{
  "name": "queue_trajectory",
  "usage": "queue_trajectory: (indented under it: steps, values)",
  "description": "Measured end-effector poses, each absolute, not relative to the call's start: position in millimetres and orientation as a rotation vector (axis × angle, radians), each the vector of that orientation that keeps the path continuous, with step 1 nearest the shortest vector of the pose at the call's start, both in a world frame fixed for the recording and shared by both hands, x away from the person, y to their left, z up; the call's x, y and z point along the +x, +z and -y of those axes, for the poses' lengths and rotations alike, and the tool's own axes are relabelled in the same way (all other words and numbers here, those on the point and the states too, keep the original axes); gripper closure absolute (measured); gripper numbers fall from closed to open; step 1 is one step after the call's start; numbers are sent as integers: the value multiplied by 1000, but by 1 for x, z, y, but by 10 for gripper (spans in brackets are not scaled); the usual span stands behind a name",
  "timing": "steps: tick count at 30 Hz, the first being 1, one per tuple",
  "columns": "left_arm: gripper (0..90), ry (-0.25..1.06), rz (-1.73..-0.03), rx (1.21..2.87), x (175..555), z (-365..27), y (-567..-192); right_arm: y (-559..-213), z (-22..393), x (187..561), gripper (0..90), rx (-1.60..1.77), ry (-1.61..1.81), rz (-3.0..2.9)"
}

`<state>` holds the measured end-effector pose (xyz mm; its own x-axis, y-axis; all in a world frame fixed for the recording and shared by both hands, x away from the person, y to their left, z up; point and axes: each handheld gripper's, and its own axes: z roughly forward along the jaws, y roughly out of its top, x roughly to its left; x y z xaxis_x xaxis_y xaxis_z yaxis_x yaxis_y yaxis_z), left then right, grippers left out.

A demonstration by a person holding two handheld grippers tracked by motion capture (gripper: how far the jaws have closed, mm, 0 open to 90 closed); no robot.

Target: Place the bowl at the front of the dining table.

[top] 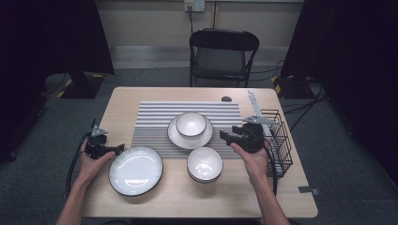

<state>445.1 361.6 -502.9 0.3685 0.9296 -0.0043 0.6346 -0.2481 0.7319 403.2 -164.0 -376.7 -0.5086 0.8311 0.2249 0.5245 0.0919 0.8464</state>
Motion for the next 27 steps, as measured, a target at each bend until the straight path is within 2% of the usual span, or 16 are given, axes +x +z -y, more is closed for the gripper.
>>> queue_trajectory:
  steps: [9, 27]
  values:
    - [104, 581, -1348, 1981, 445, -362, -503, -364, 185, 386, 368, 1371, 1387, -2005]
    - [105, 586, -1352, 1979, 445, -361, -503, -366, 220, 373, 330, 1445, 1351, -1963]
